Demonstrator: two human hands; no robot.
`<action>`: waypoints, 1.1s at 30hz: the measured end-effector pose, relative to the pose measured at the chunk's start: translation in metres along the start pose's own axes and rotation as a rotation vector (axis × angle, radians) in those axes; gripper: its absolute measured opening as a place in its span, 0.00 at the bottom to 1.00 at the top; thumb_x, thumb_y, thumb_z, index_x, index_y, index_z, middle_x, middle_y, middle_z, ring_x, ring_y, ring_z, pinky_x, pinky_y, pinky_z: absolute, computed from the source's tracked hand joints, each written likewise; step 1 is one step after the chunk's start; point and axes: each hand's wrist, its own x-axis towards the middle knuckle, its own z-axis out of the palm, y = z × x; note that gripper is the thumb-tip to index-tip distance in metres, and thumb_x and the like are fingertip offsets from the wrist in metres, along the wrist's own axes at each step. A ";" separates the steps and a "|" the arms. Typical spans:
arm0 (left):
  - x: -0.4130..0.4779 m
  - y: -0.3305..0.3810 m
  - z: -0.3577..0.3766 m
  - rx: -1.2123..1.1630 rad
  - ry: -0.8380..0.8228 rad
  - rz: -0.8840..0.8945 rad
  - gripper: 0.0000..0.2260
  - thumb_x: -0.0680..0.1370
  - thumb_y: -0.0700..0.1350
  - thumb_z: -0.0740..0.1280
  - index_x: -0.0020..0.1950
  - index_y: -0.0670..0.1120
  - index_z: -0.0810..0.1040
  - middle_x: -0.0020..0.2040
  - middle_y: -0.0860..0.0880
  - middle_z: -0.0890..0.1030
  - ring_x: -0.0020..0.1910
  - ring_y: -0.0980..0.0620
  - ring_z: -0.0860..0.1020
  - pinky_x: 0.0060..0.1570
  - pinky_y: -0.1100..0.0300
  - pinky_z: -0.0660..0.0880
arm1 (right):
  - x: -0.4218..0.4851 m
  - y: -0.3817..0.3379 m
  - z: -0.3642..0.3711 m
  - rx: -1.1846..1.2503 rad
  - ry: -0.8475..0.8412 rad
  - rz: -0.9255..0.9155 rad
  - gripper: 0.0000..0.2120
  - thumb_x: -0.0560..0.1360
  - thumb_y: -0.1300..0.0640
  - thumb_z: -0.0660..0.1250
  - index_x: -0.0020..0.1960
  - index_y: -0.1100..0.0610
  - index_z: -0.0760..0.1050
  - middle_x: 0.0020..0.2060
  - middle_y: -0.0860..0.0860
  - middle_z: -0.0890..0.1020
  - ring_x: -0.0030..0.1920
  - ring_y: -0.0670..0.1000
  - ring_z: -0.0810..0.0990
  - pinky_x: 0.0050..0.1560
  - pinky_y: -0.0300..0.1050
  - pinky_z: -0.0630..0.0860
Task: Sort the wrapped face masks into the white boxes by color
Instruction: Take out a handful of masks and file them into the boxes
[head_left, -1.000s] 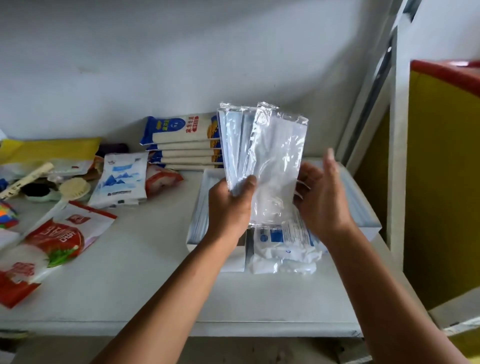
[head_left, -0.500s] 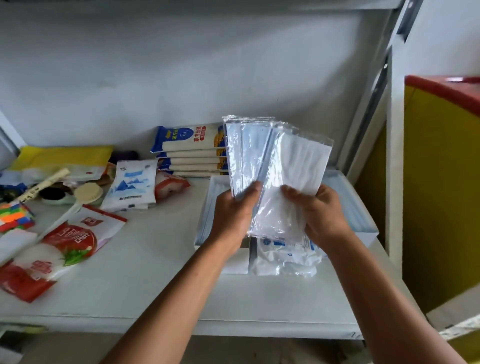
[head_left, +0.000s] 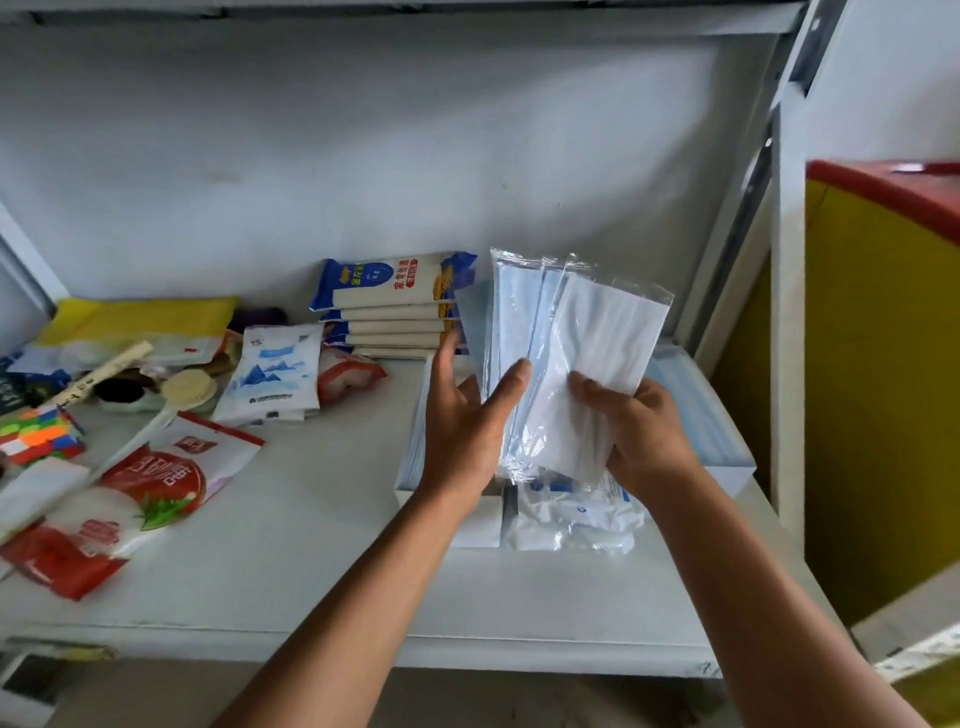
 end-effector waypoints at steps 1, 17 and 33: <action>0.001 -0.001 0.001 -0.020 0.001 -0.037 0.25 0.71 0.43 0.77 0.64 0.51 0.70 0.51 0.58 0.84 0.49 0.63 0.83 0.48 0.69 0.76 | 0.000 0.000 0.001 -0.013 -0.004 -0.017 0.05 0.73 0.68 0.72 0.49 0.65 0.80 0.42 0.58 0.86 0.40 0.56 0.85 0.46 0.53 0.83; 0.003 0.011 0.008 0.134 0.110 -0.226 0.05 0.73 0.47 0.75 0.42 0.47 0.82 0.40 0.47 0.86 0.39 0.49 0.84 0.45 0.52 0.80 | 0.011 -0.011 -0.003 -0.328 0.173 -0.156 0.08 0.76 0.57 0.72 0.39 0.58 0.81 0.33 0.52 0.82 0.33 0.51 0.81 0.40 0.50 0.81; 0.016 0.029 -0.023 0.183 0.291 -0.177 0.06 0.77 0.41 0.71 0.45 0.48 0.76 0.42 0.53 0.79 0.39 0.57 0.78 0.38 0.64 0.74 | 0.024 -0.048 -0.056 -1.432 0.244 -0.208 0.15 0.75 0.63 0.71 0.61 0.60 0.76 0.54 0.57 0.82 0.43 0.54 0.80 0.28 0.36 0.70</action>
